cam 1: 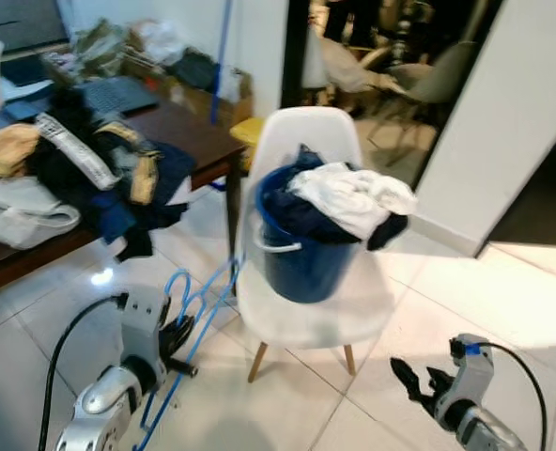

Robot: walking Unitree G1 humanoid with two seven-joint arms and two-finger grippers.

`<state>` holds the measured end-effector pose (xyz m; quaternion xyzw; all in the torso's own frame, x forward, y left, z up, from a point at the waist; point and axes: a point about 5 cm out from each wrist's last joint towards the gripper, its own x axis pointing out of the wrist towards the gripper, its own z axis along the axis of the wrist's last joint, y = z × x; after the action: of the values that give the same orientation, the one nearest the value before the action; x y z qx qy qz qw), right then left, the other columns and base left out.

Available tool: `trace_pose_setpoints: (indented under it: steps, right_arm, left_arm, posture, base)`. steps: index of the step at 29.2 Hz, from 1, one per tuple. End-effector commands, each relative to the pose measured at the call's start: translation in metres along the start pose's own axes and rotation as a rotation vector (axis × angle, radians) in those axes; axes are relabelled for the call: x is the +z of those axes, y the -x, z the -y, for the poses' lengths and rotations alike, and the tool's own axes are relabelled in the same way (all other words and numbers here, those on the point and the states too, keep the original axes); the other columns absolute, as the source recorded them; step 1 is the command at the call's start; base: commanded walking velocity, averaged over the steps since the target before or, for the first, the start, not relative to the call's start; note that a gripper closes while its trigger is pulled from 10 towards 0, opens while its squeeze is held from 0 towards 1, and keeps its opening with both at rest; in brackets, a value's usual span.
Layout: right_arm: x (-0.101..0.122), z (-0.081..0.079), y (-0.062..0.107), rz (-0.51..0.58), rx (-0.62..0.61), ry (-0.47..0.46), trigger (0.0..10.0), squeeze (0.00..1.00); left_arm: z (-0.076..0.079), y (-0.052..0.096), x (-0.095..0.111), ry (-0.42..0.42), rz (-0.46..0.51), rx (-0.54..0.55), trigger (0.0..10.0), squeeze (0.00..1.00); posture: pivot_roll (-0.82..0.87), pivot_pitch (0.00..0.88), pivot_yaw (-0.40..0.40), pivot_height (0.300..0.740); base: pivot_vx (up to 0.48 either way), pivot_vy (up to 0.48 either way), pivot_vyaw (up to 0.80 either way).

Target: Hang hanger

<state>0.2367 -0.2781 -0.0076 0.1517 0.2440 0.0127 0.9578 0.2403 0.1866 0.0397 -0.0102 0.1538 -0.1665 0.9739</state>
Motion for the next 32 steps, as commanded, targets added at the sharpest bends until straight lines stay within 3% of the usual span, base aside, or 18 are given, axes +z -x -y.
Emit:
trace_pose_setpoints:
  steps: [1,2,4,8,9,10,32]
  right_arm:
    - [0.001,-0.001,-0.001,0.012,0.003,0.007,10.0,0.00]
    - [0.001,-0.002,-0.001,0.013,0.005,0.008,10.0,0.00]
    - [0.001,-0.002,-0.001,0.013,0.005,0.008,10.0,0.00]
    - [0.001,-0.003,-0.001,0.013,0.009,0.010,10.0,0.00]
    - [0.001,-0.002,-0.001,0.009,0.011,0.011,10.0,0.00]
    - [0.001,-0.002,-0.001,0.007,0.013,0.012,10.0,0.00]
    - [0.001,0.000,-0.001,-0.025,0.039,0.020,10.0,0.00]
  left_arm:
    - [-0.007,0.008,-0.019,0.015,-0.056,0.040,10.0,0.00]
    - [-0.010,0.014,-0.031,0.070,-0.083,0.072,10.0,0.00]
    - [-0.010,0.014,-0.031,0.070,-0.083,0.072,10.0,0.00]
    - [-0.016,0.024,-0.050,0.150,-0.125,0.128,10.0,0.00]
    - [-0.020,0.029,-0.053,0.270,-0.085,0.171,10.0,0.00]
    - [-0.027,0.034,-0.057,0.309,-0.078,0.223,10.0,0.00]
    - [-0.025,0.026,-0.064,0.327,-0.080,0.190,10.0,0.00]
  posture:
    - [0.04,0.064,-0.018,0.740]
    - [0.04,0.065,-0.017,0.740]
    - [0.04,0.065,-0.017,0.740]
    - [0.04,0.067,-0.018,0.740]
    - [0.04,0.070,-0.021,0.740]
    - [0.05,0.072,-0.026,0.740]
    - [0.03,0.045,-0.039,0.740]
  base:
    - [0.000,0.000,-0.80]
    - [0.000,0.000,-0.80]
    - [0.000,0.000,-0.80]
    - [0.000,0.000,-0.80]
    - [0.000,0.000,-0.80]
    - [0.000,0.000,-0.80]
    - [0.000,0.000,-0.80]
